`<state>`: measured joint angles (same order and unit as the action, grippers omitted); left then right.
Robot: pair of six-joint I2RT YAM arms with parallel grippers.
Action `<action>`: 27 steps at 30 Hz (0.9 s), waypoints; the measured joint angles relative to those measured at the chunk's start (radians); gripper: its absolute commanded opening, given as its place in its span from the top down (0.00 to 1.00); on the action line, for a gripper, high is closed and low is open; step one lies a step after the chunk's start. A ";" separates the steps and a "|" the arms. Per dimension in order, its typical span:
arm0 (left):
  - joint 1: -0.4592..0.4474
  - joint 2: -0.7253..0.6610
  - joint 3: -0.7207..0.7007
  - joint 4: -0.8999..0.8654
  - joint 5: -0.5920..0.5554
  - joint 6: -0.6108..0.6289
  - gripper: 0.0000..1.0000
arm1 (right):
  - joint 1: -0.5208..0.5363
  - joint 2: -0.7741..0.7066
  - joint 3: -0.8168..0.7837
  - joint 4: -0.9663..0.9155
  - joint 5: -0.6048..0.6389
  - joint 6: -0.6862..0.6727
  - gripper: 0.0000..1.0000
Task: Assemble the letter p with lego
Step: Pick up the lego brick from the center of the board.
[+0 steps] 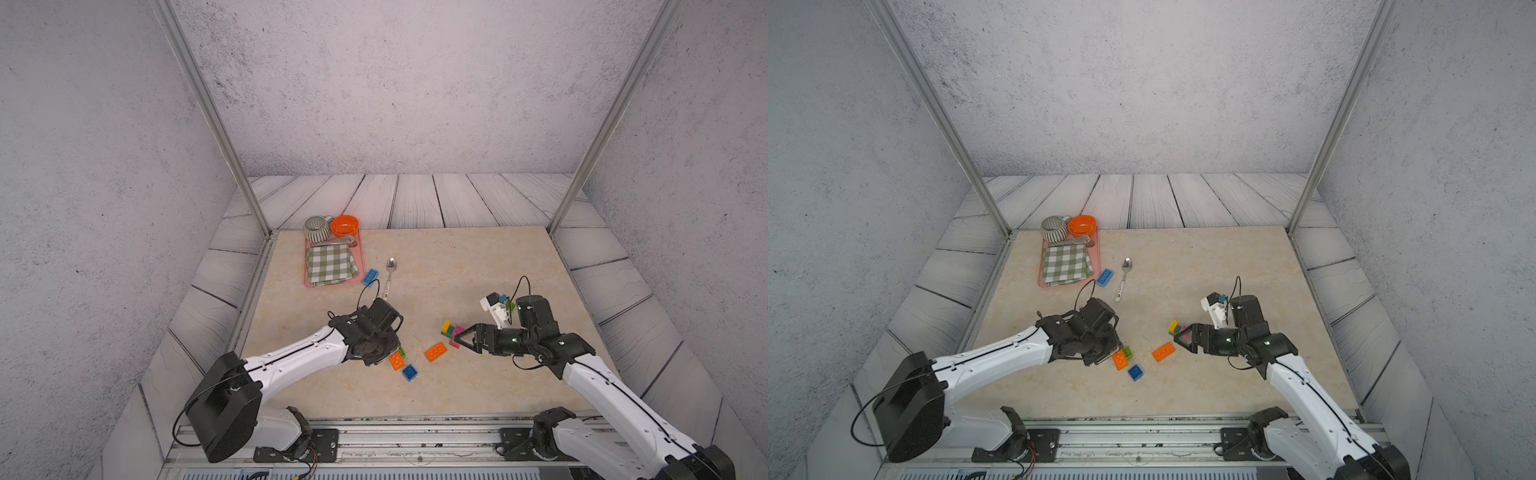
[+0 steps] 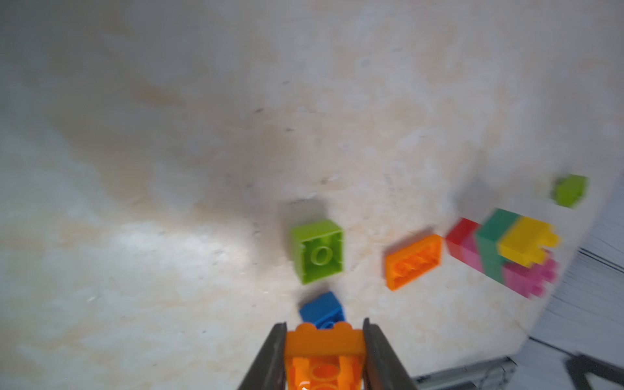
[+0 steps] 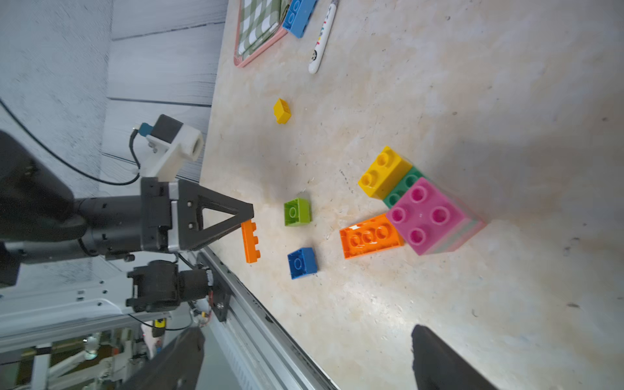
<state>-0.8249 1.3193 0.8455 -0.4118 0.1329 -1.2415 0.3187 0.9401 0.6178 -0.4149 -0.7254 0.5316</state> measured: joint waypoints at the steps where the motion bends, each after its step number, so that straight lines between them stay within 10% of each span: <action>1: 0.000 -0.029 -0.004 0.059 0.014 0.035 0.92 | 0.001 0.005 0.000 0.021 -0.010 0.020 0.01; 12: 0.042 -0.156 -0.192 0.757 0.268 0.177 0.93 | 0.041 -0.037 -0.074 0.324 -0.094 0.238 0.01; 27: 0.092 -0.082 -0.272 1.390 0.553 0.047 0.93 | 0.106 0.032 0.105 0.520 -0.363 0.253 0.35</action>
<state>-0.7330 1.2369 0.5732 0.9779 0.6857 -1.1950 0.4244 0.9718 0.7231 0.1055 -1.0885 0.7849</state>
